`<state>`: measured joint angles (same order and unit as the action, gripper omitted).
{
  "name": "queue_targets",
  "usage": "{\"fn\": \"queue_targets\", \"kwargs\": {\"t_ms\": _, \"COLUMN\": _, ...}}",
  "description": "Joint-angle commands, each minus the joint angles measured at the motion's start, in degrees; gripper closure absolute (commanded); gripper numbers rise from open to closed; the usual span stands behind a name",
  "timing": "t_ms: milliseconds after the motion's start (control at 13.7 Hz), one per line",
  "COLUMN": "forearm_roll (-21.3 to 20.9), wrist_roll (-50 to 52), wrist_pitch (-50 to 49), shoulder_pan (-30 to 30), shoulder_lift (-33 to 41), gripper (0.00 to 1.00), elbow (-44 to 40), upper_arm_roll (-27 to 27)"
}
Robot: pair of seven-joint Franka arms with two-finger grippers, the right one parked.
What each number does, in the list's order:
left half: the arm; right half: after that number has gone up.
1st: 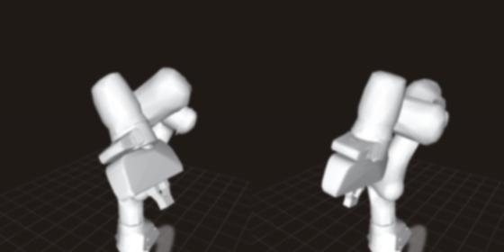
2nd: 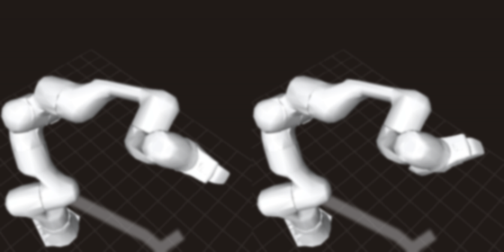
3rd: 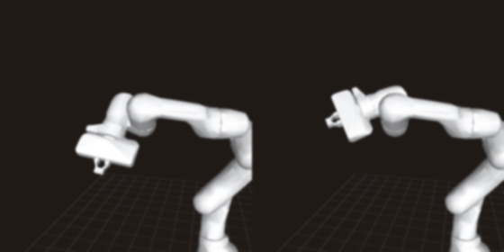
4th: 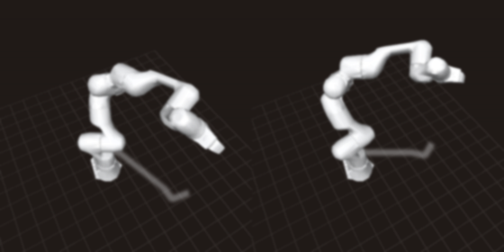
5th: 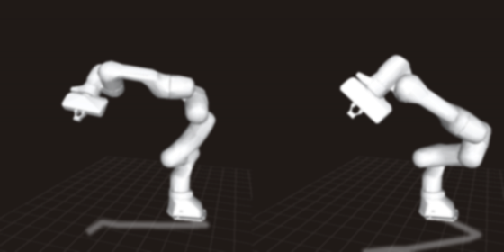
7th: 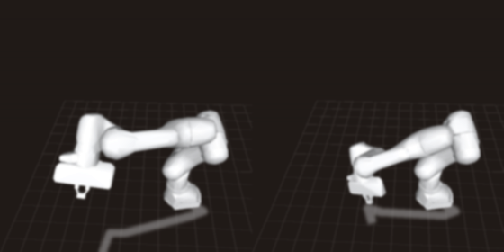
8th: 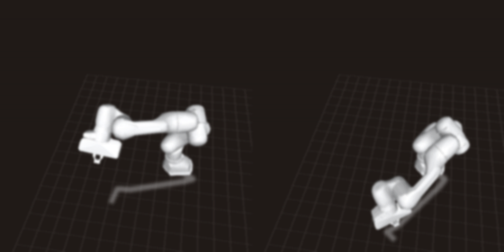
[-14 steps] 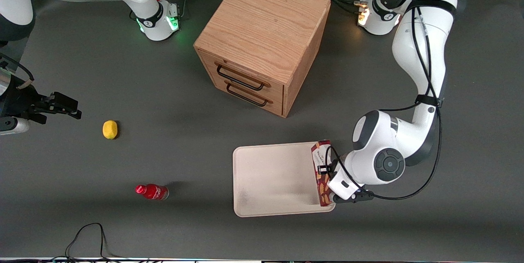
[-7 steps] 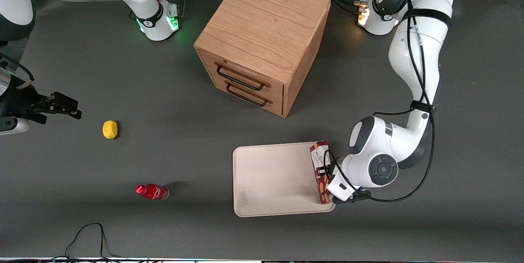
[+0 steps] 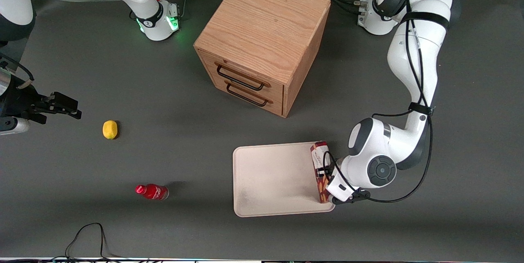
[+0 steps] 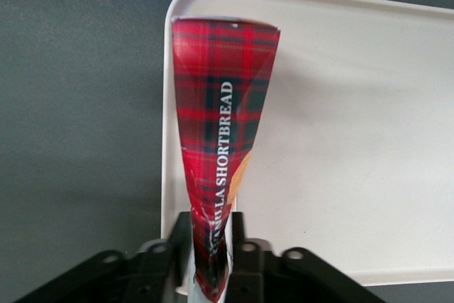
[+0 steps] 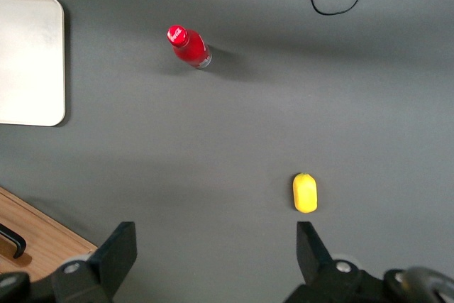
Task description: Place red cookie box on tray
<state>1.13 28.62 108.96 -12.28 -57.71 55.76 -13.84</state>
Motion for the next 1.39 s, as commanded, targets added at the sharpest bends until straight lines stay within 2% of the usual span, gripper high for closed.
{"fn": "queue_targets", "kwargs": {"t_ms": 0, "forearm_roll": -0.4, "wrist_roll": 1.1, "wrist_pitch": 1.0, "shoulder_pan": -0.4, "shoulder_lift": -0.1, "gripper": 0.0, "elbow": 0.0, "upper_arm_roll": 0.3}}
{"fn": "queue_targets", "kwargs": {"t_ms": 438, "forearm_roll": -1.2, "wrist_roll": -0.1, "wrist_pitch": -0.2, "shoulder_pan": 1.3, "shoulder_lift": 2.1, "gripper": 0.0, "elbow": 0.4, "upper_arm_roll": 0.2}}
{"fn": "queue_targets", "kwargs": {"t_ms": 657, "forearm_roll": -1.2, "wrist_roll": -1.5, "wrist_pitch": -1.9, "shoulder_pan": 3.4, "shoulder_lift": 12.6, "gripper": 0.0, "elbow": 10.4, "upper_arm_roll": 0.3}}
{"fn": "queue_targets", "kwargs": {"t_ms": 949, "forearm_roll": -0.5, "wrist_roll": -12.3, "wrist_pitch": -3.8, "shoulder_pan": 10.9, "shoulder_lift": 31.0, "gripper": 0.01, "elbow": 29.5, "upper_arm_roll": 0.0}}
{"fn": "queue_targets", "kwargs": {"t_ms": 1022, "forearm_roll": -0.5, "wrist_roll": -13.5, "wrist_pitch": -6.3, "shoulder_pan": 12.5, "shoulder_lift": 34.6, "gripper": 0.0, "elbow": 31.8, "upper_arm_roll": 0.1}}
{"fn": "queue_targets", "kwargs": {"t_ms": 1315, "forearm_roll": -2.2, "wrist_roll": -18.2, "wrist_pitch": -19.6, "shoulder_pan": 18.1, "shoulder_lift": 44.1, "gripper": 0.0, "elbow": 32.2, "upper_arm_roll": 0.4}}
